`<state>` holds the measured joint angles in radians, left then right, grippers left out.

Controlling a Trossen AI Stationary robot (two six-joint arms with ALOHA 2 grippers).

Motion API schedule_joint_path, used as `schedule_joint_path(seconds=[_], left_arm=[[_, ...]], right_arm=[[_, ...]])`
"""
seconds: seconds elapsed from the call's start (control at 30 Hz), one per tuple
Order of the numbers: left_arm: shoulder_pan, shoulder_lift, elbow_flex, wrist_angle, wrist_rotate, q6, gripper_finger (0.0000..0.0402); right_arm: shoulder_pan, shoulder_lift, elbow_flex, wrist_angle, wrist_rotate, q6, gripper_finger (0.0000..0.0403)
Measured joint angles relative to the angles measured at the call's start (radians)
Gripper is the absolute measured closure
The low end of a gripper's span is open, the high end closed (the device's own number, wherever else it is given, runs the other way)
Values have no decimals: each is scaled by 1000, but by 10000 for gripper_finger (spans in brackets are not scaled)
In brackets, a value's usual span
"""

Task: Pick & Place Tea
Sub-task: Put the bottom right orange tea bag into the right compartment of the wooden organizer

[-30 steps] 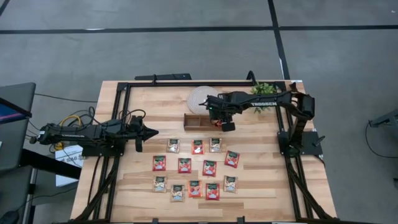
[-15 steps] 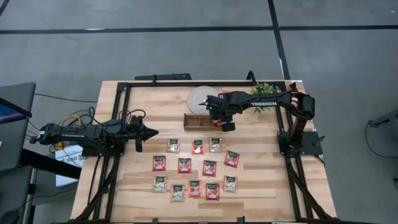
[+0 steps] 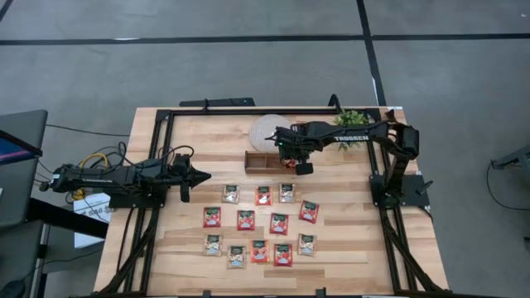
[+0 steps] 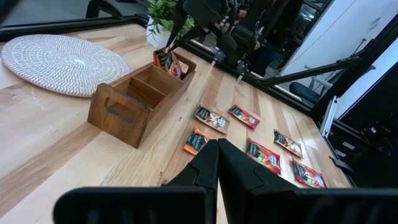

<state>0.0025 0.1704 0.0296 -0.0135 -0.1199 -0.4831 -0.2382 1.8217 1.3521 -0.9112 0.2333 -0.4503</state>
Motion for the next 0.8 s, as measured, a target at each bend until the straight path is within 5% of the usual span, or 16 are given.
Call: schedule_joint_path(seconds=[0.8], left_arm=[[0,0,0,0,0,-2,401]], right_arm=[[0,-2,0,-23,31,141,402]])
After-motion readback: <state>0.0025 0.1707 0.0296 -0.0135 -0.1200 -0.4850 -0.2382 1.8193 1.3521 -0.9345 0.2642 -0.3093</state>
